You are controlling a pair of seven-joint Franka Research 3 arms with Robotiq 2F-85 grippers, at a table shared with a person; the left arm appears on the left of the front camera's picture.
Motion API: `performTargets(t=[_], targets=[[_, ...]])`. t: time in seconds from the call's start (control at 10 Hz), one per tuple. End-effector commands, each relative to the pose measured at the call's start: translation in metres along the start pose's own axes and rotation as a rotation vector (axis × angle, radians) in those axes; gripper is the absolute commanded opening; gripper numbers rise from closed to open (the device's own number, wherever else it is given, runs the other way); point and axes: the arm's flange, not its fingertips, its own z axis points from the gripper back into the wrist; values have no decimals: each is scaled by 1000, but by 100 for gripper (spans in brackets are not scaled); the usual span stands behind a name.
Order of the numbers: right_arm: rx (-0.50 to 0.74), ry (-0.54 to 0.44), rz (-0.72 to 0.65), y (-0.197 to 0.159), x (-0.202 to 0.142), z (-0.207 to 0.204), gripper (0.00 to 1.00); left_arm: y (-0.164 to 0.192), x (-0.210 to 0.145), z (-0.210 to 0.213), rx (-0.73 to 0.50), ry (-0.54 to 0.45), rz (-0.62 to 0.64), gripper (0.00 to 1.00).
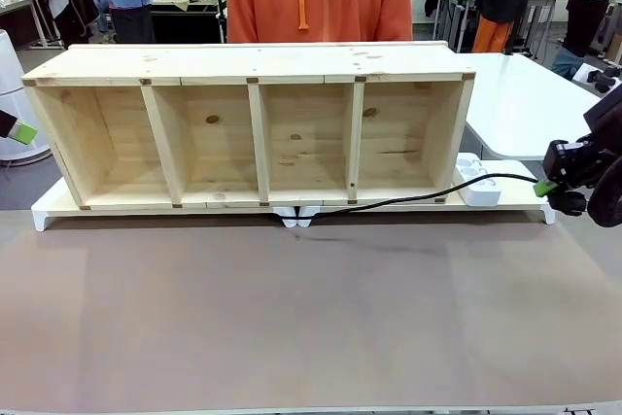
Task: Perform cable management.
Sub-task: Pull the grasped Power Cable to the location of the Power Strip, then release the Power Cable when the human grasps it.
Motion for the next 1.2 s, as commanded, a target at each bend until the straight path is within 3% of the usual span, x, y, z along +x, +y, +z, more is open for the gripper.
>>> performTargets(t=[0.0,0.1,1.1], targets=[[22,-49,15,-4,-54,-31,17,1,0,0,3,-2,3,100],[0,0,0,0,0,0,17,1,0,0,3,-2,3,100],[0,0,0,0,0,0,17,1,0,0,3,-2,3,100]])
